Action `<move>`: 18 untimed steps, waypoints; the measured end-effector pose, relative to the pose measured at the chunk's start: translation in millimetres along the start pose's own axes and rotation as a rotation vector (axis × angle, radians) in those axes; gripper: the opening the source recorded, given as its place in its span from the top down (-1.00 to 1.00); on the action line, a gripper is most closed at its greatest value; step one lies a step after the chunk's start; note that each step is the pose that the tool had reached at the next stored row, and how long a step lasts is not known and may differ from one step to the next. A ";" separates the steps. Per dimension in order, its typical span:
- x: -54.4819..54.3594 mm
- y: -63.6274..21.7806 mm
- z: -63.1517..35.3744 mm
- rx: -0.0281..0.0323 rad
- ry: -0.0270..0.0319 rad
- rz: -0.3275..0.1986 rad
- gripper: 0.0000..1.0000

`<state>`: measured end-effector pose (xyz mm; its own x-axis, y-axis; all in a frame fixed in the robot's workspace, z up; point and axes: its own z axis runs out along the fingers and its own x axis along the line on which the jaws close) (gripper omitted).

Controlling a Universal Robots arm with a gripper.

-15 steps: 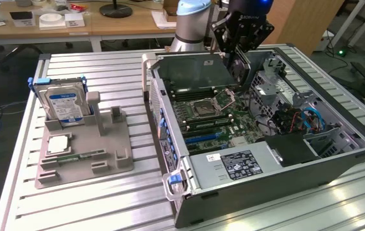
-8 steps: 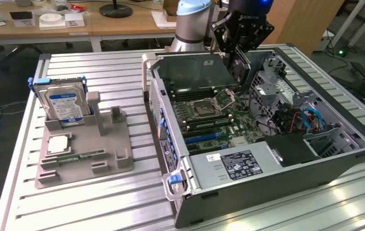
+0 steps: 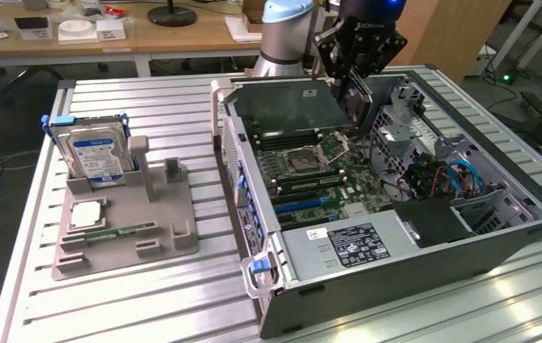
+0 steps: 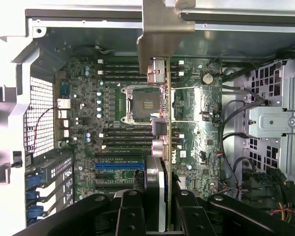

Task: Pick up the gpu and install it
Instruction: 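Insert the gpu into the slot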

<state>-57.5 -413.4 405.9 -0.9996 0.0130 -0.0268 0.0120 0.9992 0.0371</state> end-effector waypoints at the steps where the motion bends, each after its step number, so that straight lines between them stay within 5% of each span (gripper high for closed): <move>1: 0.0 0.0 -0.1 -0.0001 0.0003 -0.006 0.44; 18: 0.0 -0.1 0.0 -0.0052 0.0071 -0.188 0.44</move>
<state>-57.5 -413.5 406.0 -0.9843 -0.1744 -0.0267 -0.1753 0.9838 0.0373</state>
